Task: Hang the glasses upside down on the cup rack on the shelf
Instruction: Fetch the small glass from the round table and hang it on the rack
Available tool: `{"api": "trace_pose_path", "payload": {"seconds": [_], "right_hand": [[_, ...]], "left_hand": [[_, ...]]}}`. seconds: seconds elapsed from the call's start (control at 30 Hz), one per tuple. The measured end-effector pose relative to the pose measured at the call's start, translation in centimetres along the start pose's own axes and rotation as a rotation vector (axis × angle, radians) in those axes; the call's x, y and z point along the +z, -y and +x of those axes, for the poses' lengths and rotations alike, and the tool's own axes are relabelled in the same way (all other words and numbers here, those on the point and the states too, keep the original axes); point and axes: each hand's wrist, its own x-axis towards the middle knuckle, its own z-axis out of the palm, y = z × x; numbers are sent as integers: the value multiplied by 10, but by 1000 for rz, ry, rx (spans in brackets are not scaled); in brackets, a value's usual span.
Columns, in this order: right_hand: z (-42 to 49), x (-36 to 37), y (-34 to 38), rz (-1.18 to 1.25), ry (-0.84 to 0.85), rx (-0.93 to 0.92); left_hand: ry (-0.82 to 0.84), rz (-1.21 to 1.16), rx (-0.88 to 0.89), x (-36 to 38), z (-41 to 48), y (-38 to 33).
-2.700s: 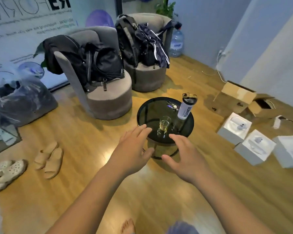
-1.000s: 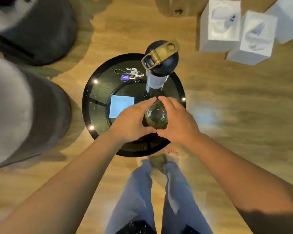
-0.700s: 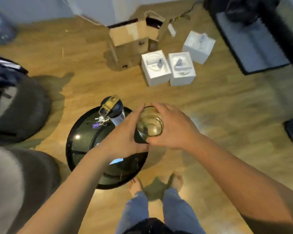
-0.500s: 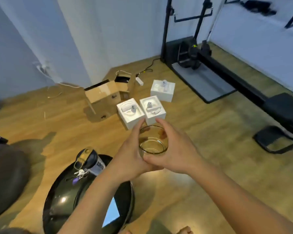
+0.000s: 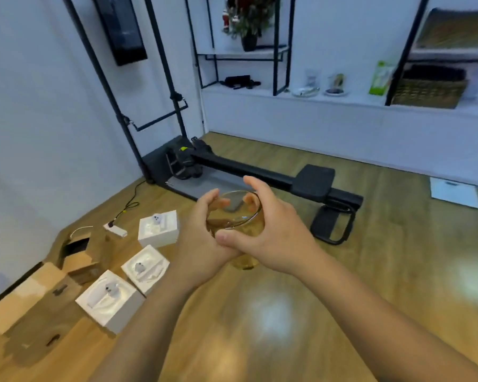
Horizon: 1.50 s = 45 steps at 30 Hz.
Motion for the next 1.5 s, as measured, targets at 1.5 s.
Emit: {"api": "trace_pose_path", "payload": {"seconds": [1.5], "right_hand": [[417,-723,-661,137,-248,251]], "left_hand": [[163,-221,141,818,732,-212]]}}
